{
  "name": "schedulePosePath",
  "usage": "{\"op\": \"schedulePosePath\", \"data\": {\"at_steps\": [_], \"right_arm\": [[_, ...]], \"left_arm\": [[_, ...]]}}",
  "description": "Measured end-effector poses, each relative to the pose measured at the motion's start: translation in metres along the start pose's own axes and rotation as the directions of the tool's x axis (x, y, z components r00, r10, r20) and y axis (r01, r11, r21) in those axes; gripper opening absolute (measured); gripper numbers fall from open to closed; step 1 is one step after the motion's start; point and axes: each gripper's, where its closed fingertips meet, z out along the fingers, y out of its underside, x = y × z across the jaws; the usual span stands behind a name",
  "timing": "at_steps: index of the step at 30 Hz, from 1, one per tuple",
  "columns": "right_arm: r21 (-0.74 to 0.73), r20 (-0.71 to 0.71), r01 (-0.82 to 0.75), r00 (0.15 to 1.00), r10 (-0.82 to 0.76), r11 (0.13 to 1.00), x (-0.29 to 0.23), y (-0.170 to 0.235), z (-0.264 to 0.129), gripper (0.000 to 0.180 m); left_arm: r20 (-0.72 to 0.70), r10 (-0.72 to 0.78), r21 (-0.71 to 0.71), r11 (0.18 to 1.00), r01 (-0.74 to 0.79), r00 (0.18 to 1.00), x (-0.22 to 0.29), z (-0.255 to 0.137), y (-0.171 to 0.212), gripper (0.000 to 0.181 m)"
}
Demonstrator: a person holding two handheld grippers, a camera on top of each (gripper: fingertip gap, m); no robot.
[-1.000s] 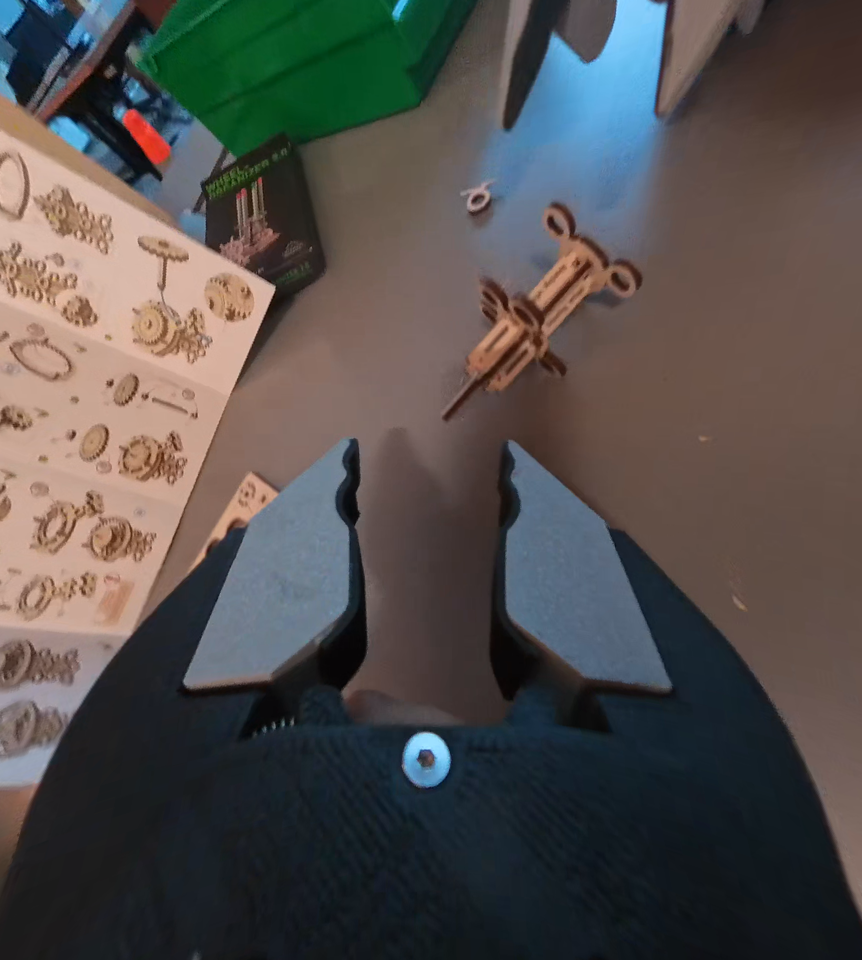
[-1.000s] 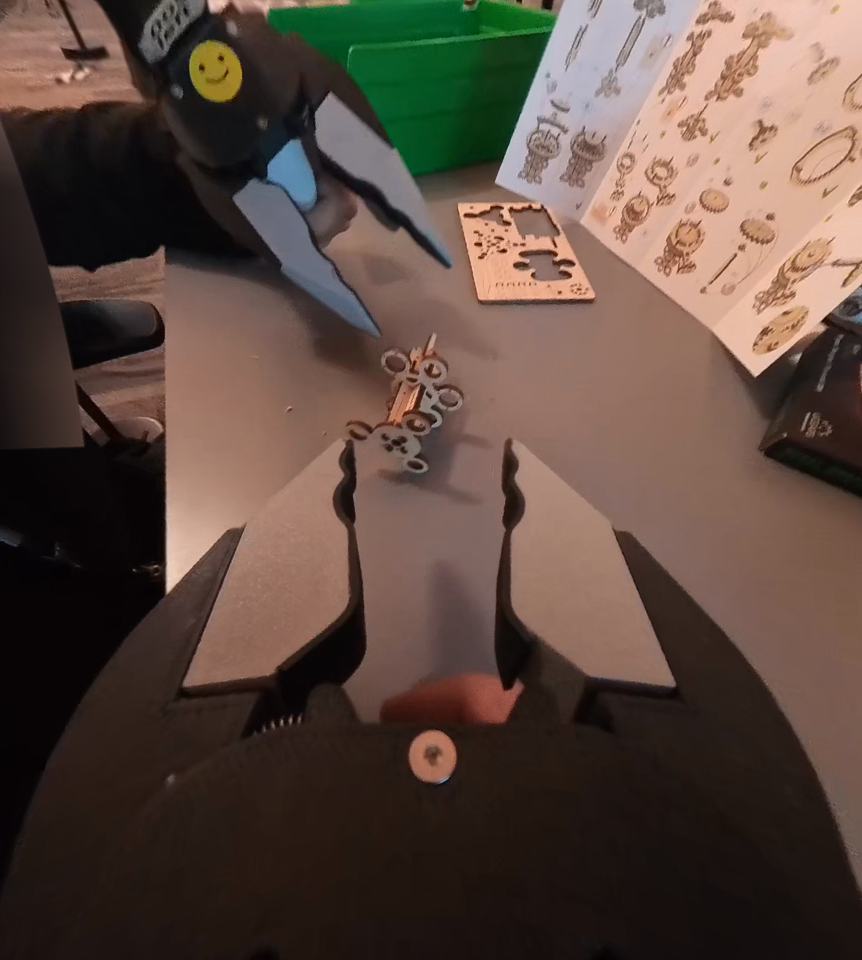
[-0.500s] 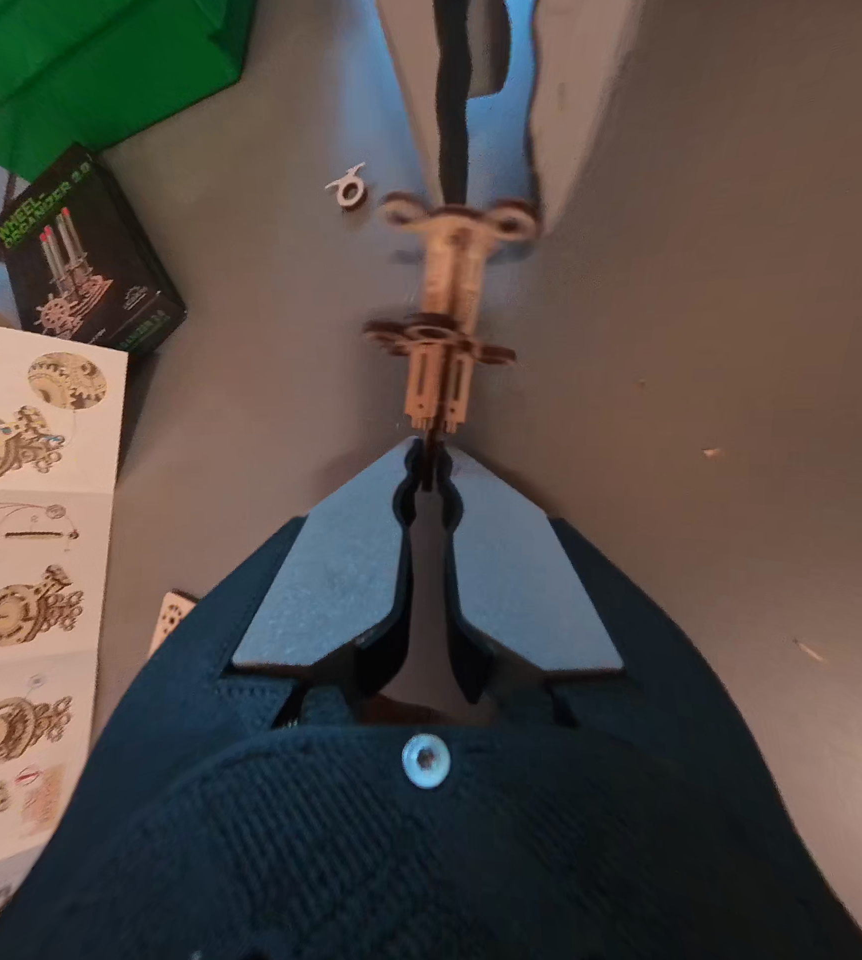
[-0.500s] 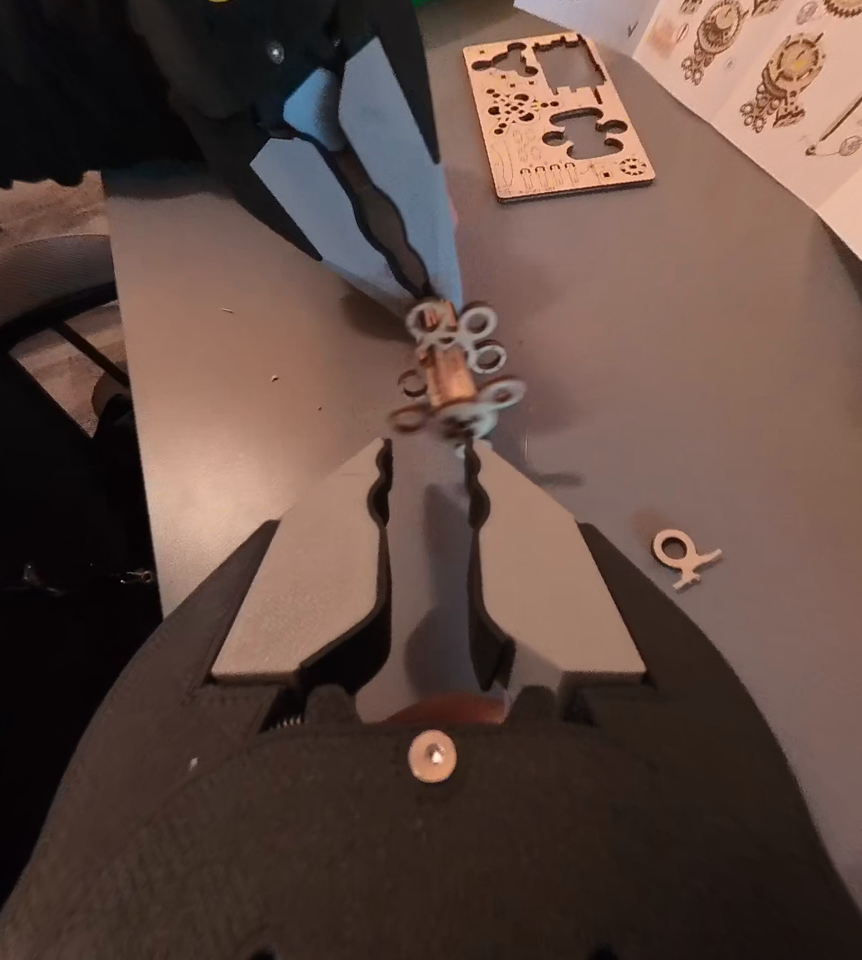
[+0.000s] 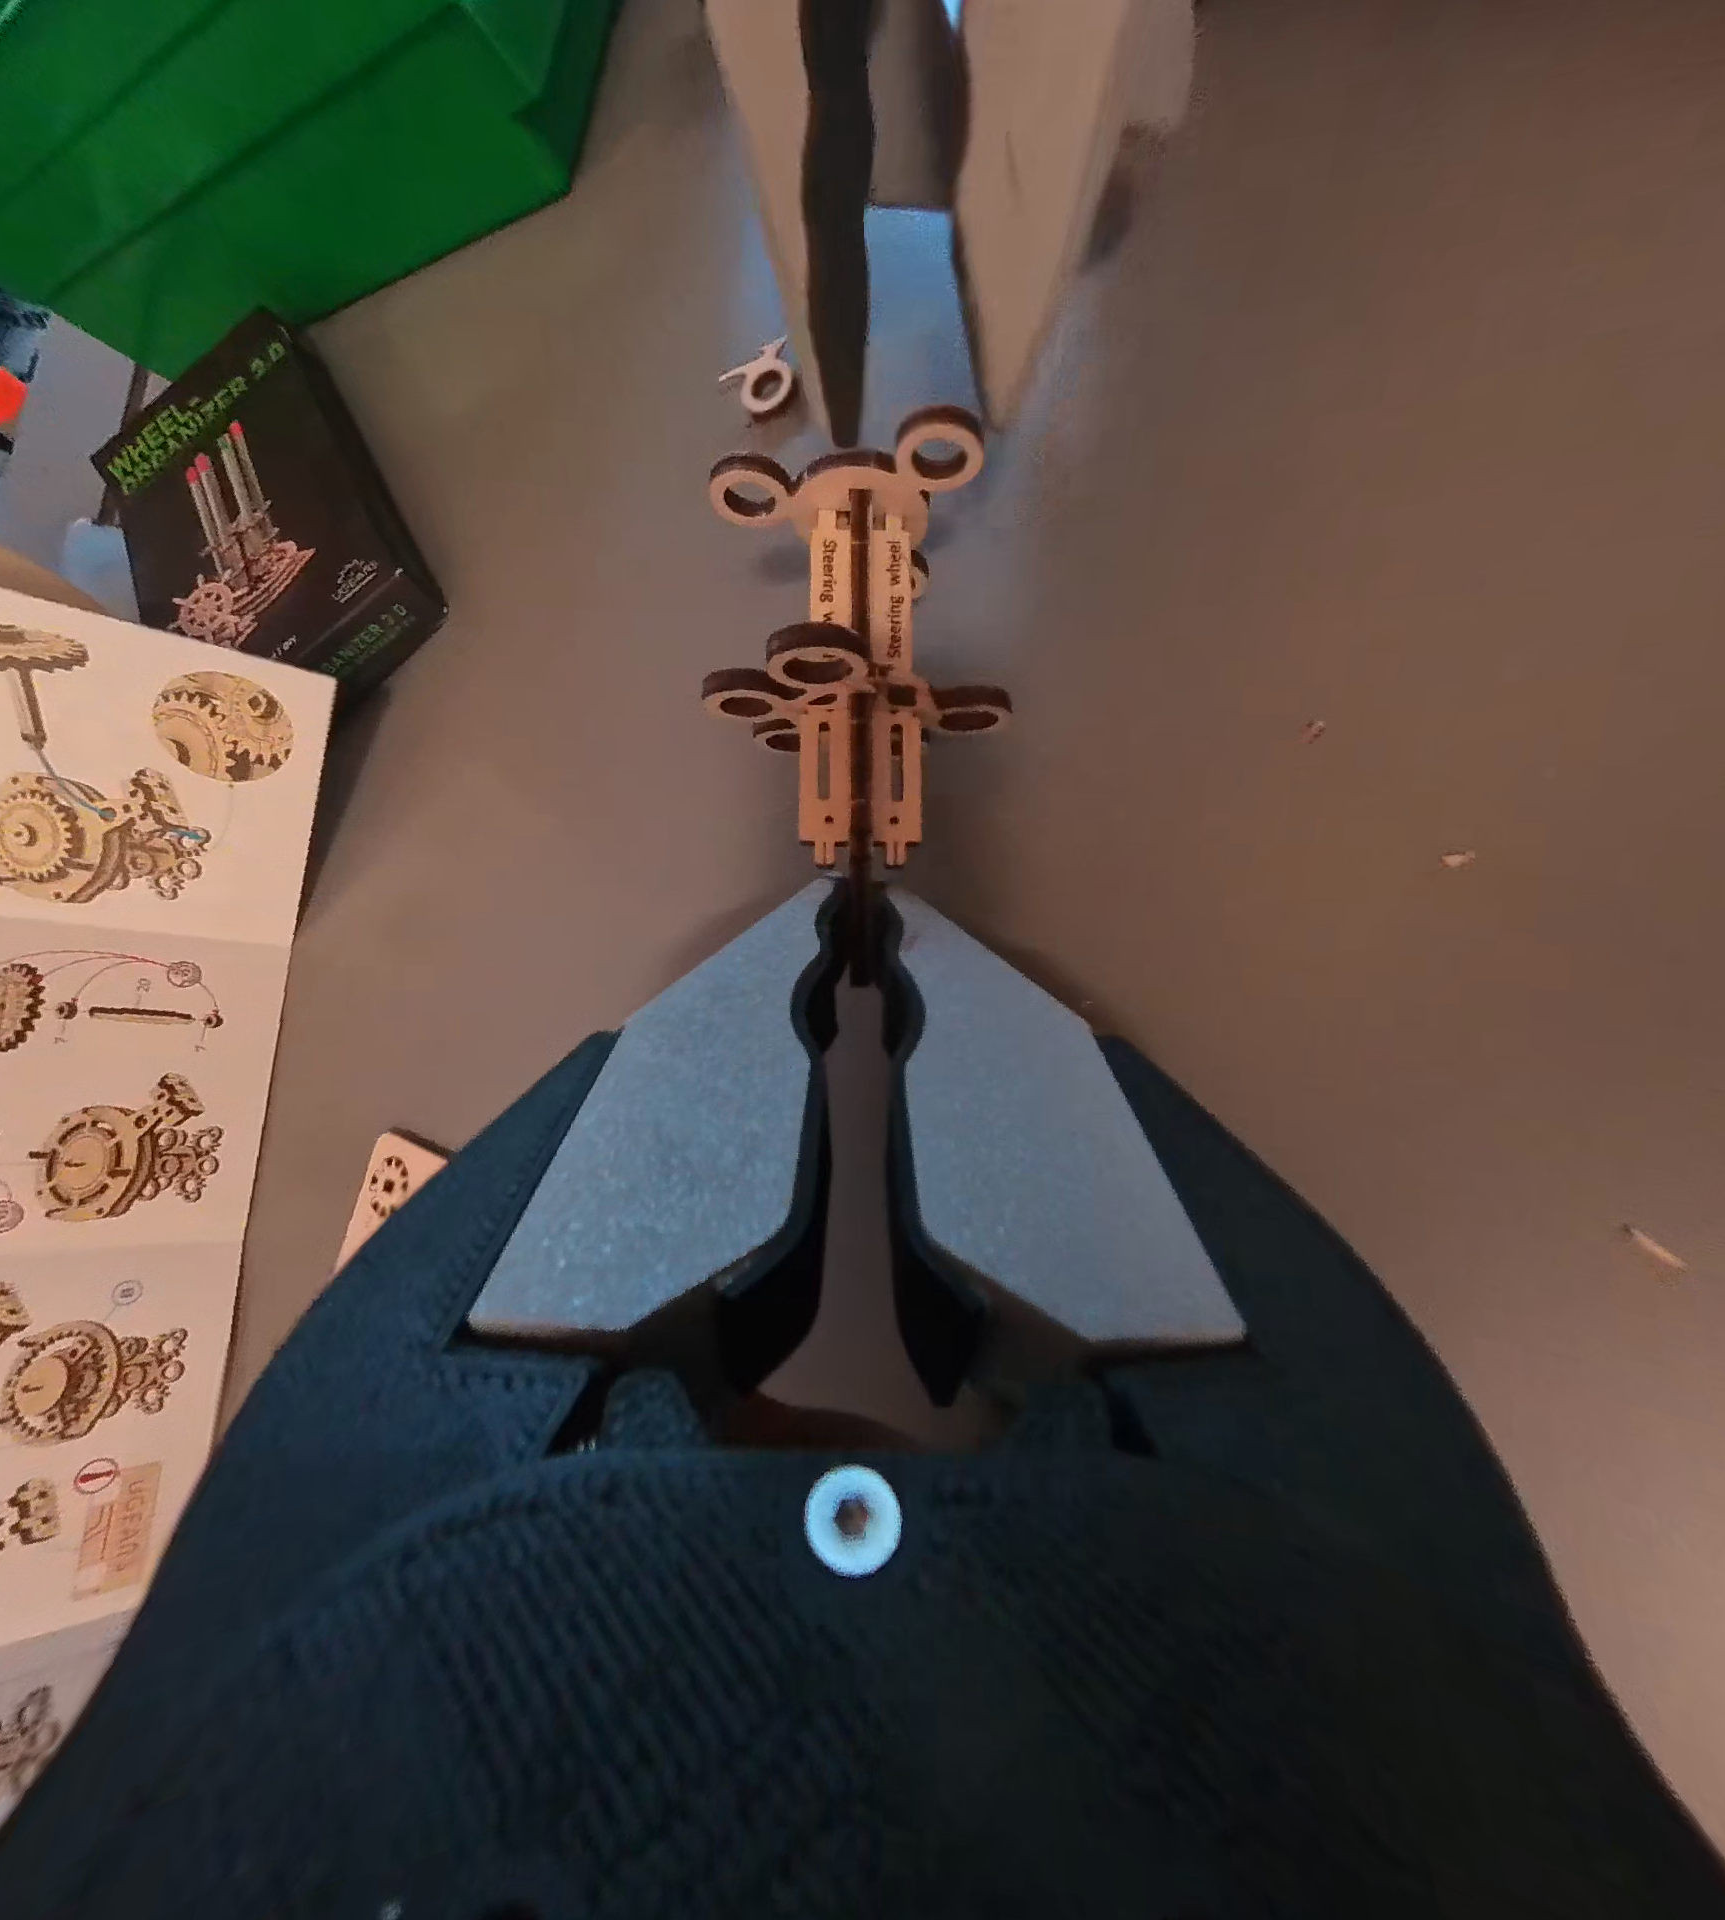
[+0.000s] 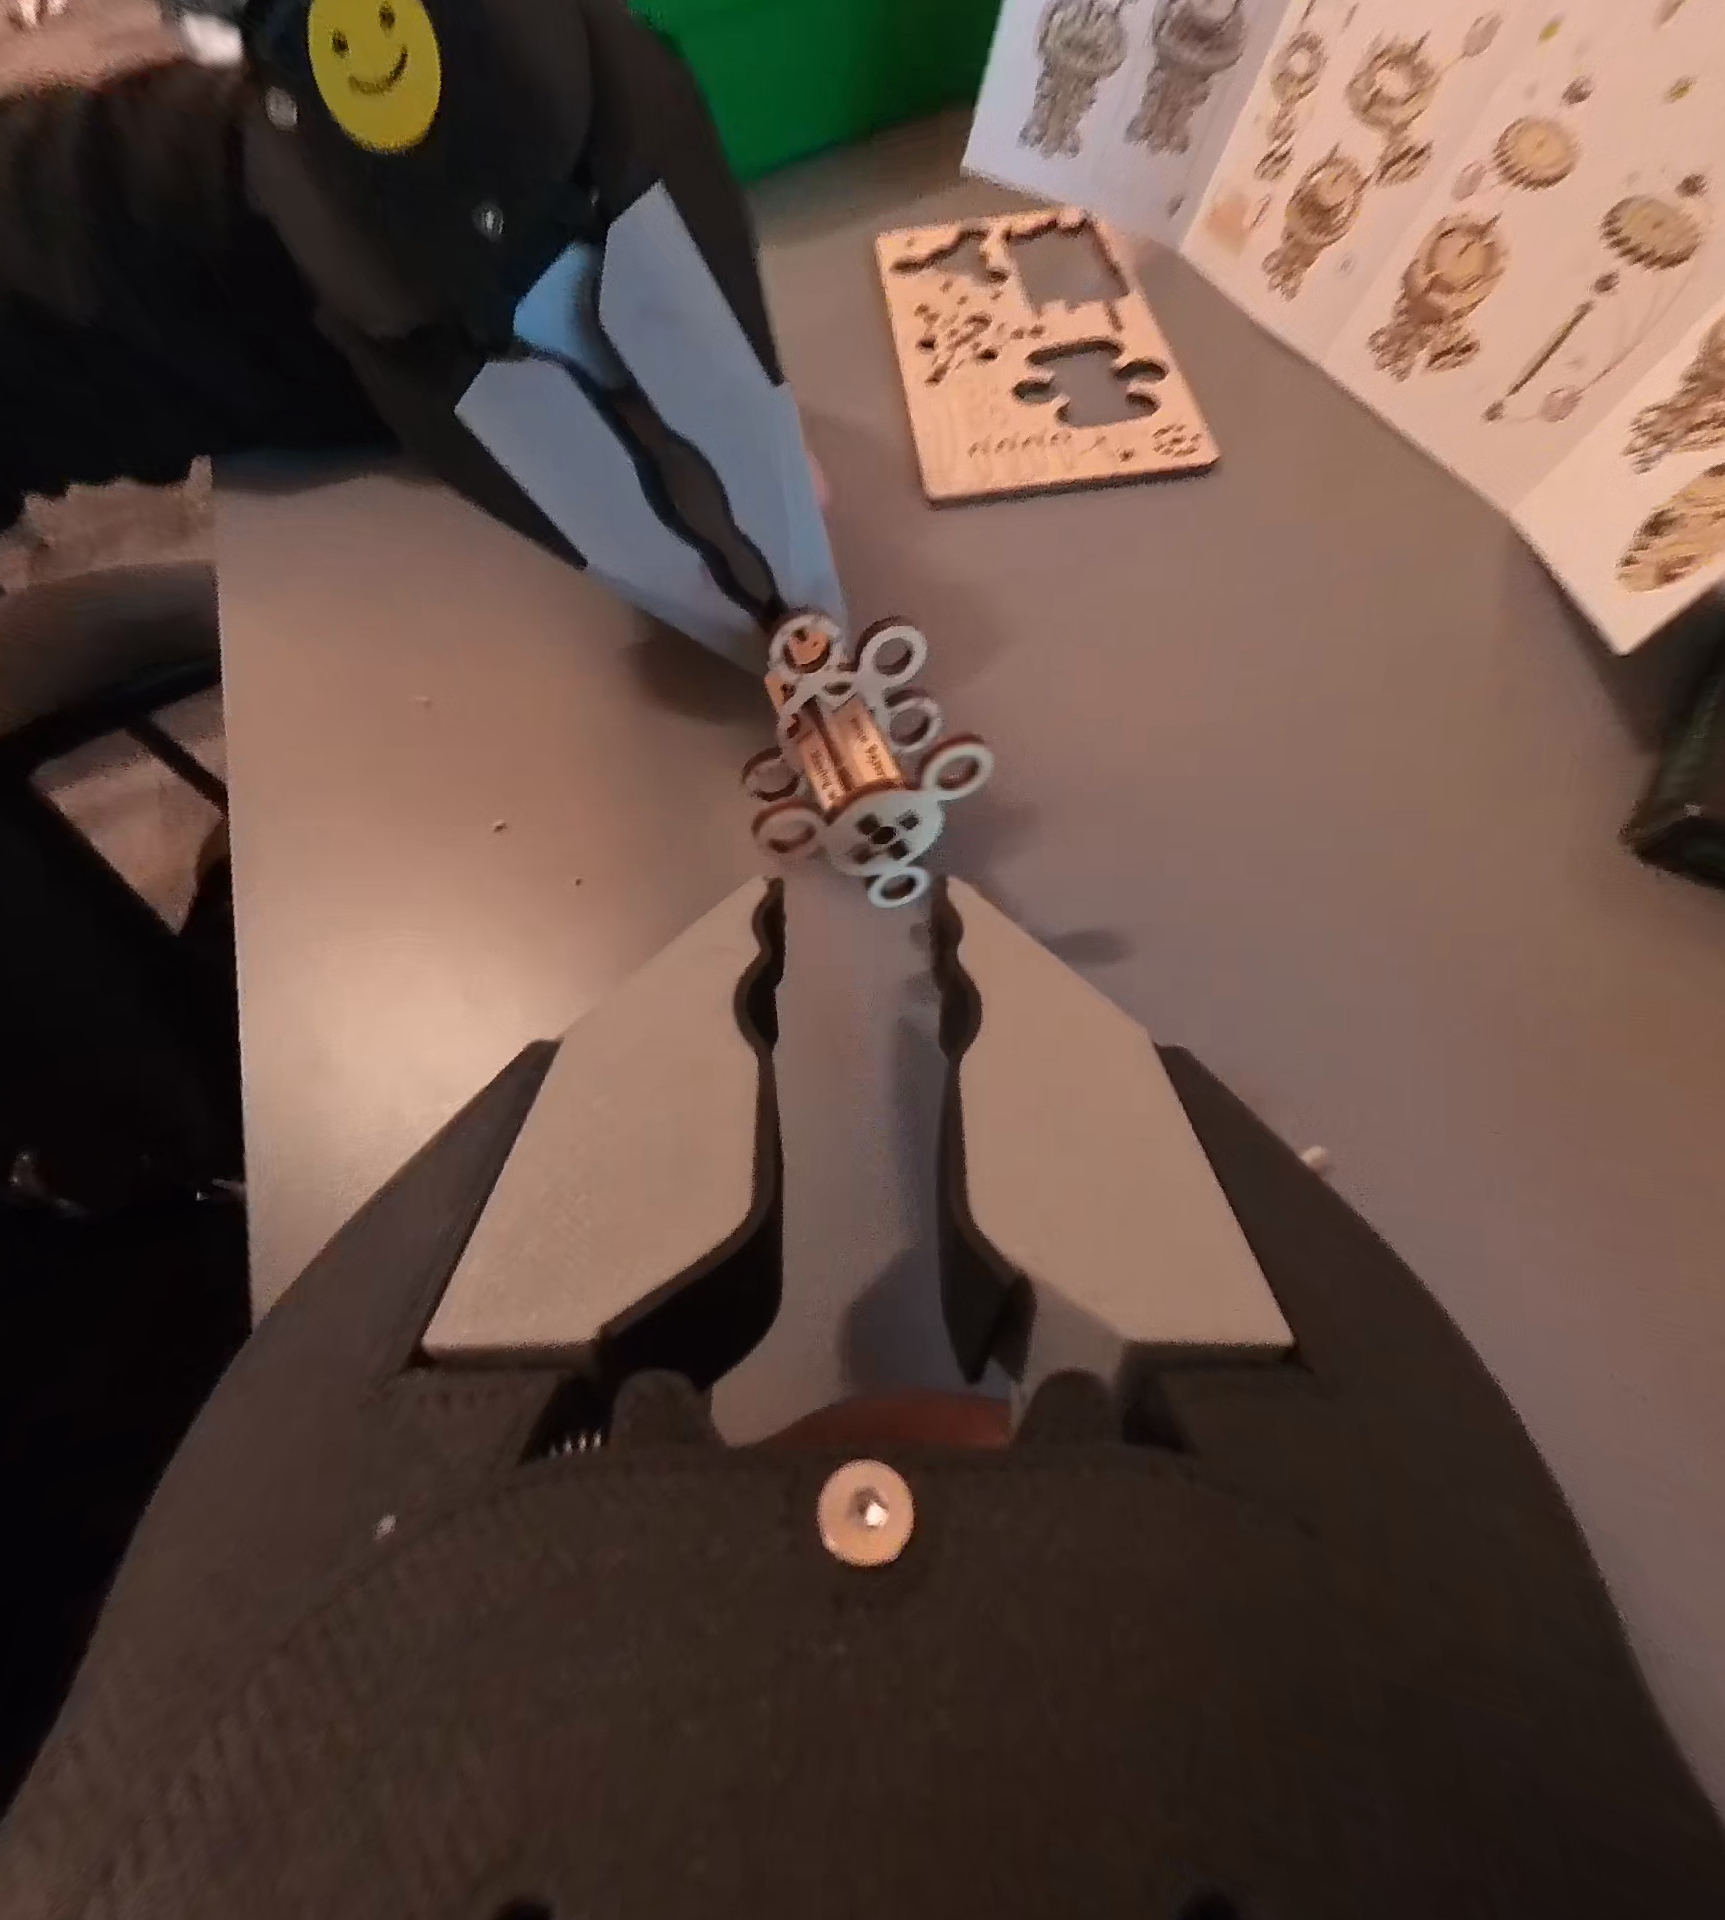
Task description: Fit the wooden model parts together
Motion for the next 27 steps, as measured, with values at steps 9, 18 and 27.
{"op": "schedulePosePath", "data": {"at_steps": [9,18,27], "right_arm": [[0.035,0.093,-0.023,0.995,0.019,0.999,0.01,-0.011,0.005,0.039],[0.053,0.14,0.144,0.979,-0.15,0.988,0.004,-0.011,-0.003,0.03],[0.055,0.122,0.179,0.975,-0.185,0.982,0.0,-0.015,0.006,0.022]], "left_arm": [[-0.027,-0.06,0.049,0.997,0.062,0.998,0.0,0.002,-0.005,0.0],[-0.039,-0.1,0.089,0.991,0.103,0.994,-0.003,-0.002,-0.01,0.0],[-0.07,-0.132,0.118,0.983,0.14,0.989,0.001,-0.002,-0.019,0.0]]}}
